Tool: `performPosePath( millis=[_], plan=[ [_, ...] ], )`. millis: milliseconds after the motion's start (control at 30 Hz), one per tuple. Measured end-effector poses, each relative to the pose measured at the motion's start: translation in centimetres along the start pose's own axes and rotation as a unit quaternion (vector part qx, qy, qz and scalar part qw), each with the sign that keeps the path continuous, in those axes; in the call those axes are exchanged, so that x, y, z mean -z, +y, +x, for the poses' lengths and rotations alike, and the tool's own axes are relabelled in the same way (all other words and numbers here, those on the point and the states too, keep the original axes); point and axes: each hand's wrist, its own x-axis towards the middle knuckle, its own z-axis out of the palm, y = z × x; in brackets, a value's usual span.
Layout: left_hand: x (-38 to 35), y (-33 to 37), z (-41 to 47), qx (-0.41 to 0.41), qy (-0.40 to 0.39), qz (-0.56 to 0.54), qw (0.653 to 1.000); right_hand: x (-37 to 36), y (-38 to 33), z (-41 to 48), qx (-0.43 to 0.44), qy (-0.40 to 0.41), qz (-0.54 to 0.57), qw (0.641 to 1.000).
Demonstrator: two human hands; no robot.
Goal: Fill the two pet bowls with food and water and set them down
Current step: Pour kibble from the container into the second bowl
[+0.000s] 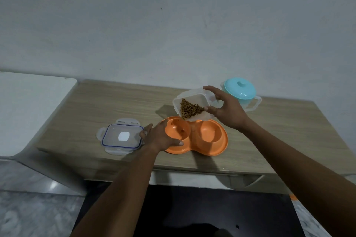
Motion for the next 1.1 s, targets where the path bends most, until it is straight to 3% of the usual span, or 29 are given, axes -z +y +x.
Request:
performPosePath(
  millis=[1100],
  plan=[
    [0.29,0.15,-0.26,-0.003,0.006,-0.006,1.000,-0.16,-0.16,0.22,-0.018,-0.010,0.008,1.000]
  ],
)
